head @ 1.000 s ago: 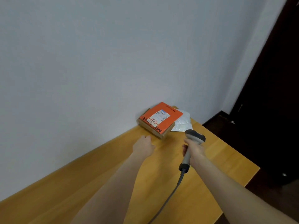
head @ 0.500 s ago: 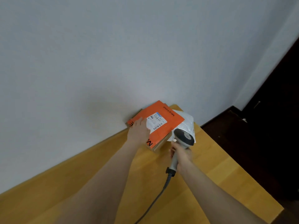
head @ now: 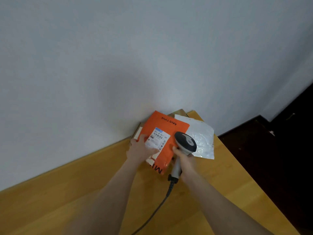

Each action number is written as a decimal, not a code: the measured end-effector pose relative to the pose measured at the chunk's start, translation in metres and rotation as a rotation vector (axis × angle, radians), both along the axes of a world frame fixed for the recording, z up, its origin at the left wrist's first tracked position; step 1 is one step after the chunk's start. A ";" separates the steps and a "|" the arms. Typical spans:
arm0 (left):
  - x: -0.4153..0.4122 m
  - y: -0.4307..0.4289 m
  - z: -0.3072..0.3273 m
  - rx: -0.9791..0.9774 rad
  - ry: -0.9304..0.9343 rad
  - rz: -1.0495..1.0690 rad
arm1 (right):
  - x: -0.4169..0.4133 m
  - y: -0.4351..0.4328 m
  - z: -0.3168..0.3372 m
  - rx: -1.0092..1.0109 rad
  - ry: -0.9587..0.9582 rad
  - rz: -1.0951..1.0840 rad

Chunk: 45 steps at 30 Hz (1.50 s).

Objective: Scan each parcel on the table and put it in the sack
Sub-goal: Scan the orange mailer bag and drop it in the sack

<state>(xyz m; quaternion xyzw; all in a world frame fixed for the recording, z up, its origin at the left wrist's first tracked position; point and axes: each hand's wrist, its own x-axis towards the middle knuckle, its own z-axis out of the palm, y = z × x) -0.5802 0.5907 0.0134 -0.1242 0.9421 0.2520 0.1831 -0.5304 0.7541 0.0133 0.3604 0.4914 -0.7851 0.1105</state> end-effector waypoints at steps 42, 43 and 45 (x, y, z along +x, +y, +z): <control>0.186 -0.230 0.025 0.584 0.092 0.663 | 0.143 -0.174 0.053 0.249 0.061 0.304; 0.190 -0.236 0.031 0.584 0.107 0.683 | 0.149 -0.177 0.059 0.281 0.081 0.311; 0.198 -0.244 0.043 0.598 0.131 0.732 | 0.163 -0.181 0.072 0.277 0.128 0.361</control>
